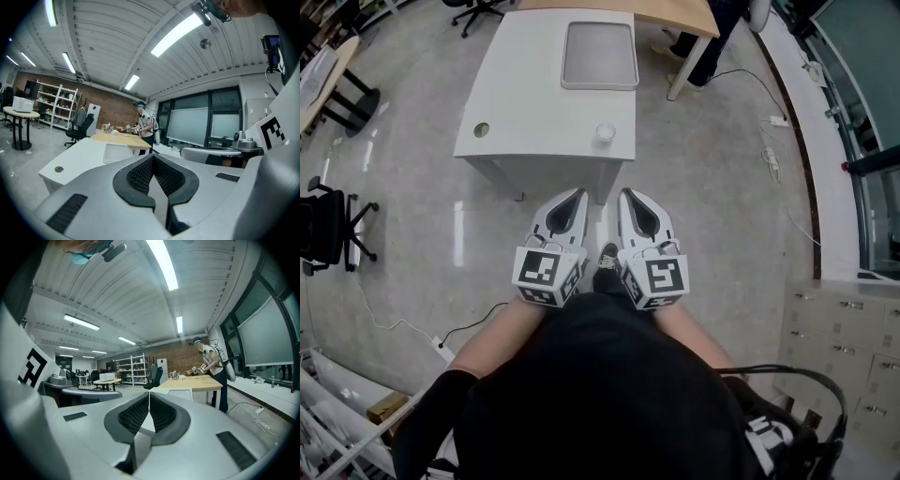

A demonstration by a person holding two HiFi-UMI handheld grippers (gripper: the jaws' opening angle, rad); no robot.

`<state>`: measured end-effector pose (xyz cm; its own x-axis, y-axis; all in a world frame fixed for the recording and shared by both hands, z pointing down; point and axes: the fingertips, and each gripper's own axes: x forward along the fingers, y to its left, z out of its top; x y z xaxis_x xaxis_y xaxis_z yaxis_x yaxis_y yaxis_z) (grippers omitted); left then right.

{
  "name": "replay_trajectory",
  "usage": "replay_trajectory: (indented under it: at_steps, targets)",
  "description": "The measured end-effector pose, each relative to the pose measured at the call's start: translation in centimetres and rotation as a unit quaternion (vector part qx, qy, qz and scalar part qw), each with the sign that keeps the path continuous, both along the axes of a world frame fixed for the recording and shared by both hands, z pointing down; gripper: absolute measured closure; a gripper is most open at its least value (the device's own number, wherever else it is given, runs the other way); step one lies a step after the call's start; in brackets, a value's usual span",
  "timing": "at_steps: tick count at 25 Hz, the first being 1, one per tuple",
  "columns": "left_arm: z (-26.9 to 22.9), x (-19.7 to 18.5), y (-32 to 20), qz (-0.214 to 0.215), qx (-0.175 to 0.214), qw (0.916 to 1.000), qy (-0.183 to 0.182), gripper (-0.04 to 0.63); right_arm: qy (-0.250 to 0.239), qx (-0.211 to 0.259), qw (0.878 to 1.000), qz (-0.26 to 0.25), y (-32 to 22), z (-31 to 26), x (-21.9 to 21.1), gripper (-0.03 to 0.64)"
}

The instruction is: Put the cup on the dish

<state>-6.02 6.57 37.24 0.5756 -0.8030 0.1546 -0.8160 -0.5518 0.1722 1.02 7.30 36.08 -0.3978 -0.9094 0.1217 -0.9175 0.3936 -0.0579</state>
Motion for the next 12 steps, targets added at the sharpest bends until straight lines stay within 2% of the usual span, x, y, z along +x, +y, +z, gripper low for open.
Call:
replay_trajectory:
  at_steps: [12]
  targets:
    - [1.2,4.4,-7.6,-0.012,-0.006,0.9997,-0.021,0.589,-0.007,-0.014,1.000,-0.013,-8.4,1.5,4.0,0.603]
